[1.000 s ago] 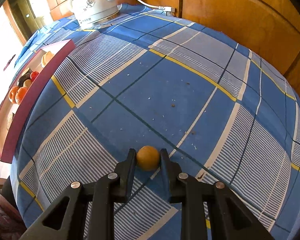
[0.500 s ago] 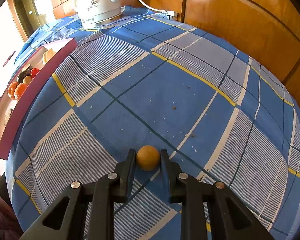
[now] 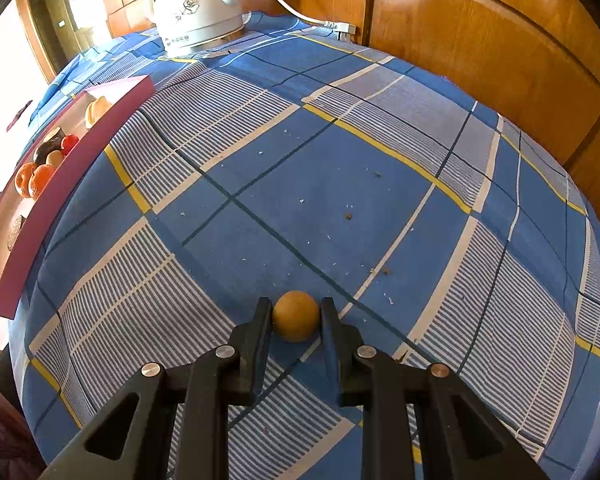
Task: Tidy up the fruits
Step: 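Carry the dark round fruit over the tray with the left tool, then lower the dark fruit into the tray and open the left tool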
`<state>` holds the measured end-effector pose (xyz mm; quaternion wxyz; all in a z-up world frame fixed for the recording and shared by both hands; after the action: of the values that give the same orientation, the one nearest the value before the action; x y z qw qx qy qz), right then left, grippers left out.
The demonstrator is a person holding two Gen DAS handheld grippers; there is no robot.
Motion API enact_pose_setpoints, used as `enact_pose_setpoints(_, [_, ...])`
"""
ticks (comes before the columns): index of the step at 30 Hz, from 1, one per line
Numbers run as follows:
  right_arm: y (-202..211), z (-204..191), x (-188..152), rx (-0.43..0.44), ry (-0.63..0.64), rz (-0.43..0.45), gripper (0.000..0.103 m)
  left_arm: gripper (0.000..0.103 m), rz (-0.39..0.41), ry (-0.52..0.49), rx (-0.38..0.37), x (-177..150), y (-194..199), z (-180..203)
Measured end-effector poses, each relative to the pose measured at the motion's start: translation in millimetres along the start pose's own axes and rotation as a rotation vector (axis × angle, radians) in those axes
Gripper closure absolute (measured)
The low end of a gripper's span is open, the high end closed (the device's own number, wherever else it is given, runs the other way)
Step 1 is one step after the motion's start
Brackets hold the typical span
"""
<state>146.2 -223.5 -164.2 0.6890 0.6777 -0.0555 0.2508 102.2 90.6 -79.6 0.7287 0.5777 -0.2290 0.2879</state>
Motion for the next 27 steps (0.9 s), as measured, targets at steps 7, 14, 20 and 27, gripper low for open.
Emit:
enact_pose_setpoints(7, [0, -1, 0, -0.008, 0.003, -0.001, 0.079, 0.056, -0.018, 0.120, 0.025, -8, -5, -54])
enact_pose_setpoints(14, [0, -1, 0, -0.007, -0.005, -0.004, 0.079, 0.056, -0.043, 0.135, 0.013, 1, -30, -62])
enact_pose_setpoints(20, [0, -1, 0, -0.007, -0.007, -0.006, 0.079, 0.056, -0.062, 0.103, 0.037, 7, -51, -63])
enact_pose_setpoints(27, [0, 0, 0, -0.009, -0.006, -0.006, 0.079, 0.050, -0.043, 0.064, 0.062, 6, -53, -60])
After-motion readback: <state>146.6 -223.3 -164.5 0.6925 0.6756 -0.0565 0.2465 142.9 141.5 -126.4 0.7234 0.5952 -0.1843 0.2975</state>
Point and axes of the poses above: each gripper's, at about its wrist camera, not at the fingertips, and y roughly against the way its jaws point, z to its right, x to its top, the point moved 9 cm from there along -y, roughly the way its jaws point, and after that the axes turned 5 degrees about -x, right-handed, at the moved point
